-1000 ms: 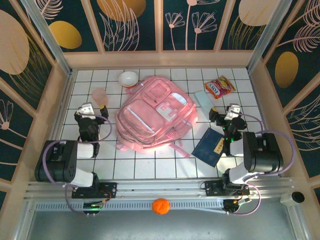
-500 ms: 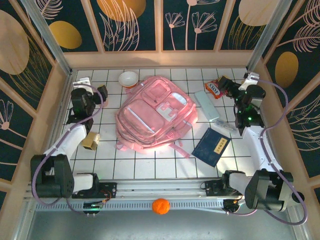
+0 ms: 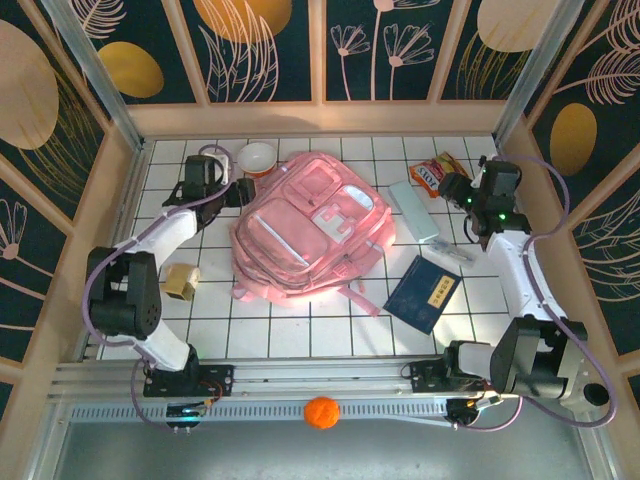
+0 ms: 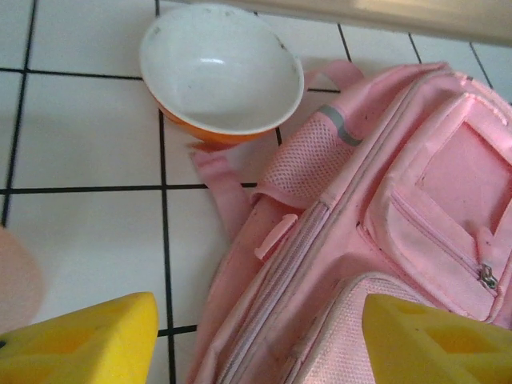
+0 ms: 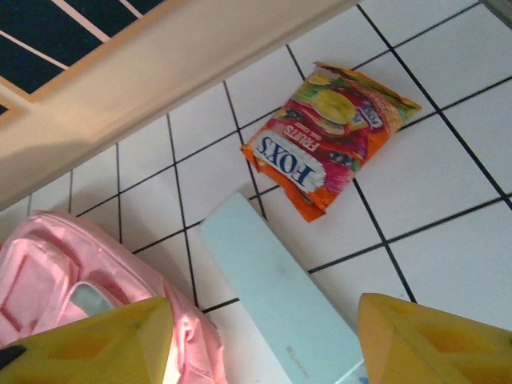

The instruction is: Pack the student bag

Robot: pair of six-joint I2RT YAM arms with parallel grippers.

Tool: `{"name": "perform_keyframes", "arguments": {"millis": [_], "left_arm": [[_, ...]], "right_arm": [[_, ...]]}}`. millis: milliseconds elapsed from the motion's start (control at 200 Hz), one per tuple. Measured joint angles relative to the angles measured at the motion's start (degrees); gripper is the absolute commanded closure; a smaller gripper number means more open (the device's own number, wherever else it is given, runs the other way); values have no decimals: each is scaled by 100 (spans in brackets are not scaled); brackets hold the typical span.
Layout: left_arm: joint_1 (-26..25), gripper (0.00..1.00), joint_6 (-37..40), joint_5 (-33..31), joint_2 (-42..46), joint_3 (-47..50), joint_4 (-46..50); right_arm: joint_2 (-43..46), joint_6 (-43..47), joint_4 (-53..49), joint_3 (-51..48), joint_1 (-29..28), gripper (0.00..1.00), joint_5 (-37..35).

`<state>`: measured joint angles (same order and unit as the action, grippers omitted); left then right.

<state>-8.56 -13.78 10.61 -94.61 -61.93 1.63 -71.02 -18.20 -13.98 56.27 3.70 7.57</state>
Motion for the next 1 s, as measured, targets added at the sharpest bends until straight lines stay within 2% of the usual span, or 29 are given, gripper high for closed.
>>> {"name": "perform_keyframes", "arguments": {"millis": [235,390,691,886,1001], "left_arm": [[-2,36,7,417,-1071,-654,120],[-4,38,0,638,-1528,-826,205],[-2,42,-151,863,-1464,-310,-48],[-4,47,-323,944,-1113,256,-315],[-4,55,-446,1025,-1032,409,-474]], "right_arm": [[0,-476,-42,-125,-118,40,452],[160,-1056,-55,-579,-848,40,452],[437,-2938,640,-1943,-2730,40,664],[-26,-3838,1502,-2286,-3346,41,713],[-492,-4131,1860,-2291,-3543,41,695]]}}
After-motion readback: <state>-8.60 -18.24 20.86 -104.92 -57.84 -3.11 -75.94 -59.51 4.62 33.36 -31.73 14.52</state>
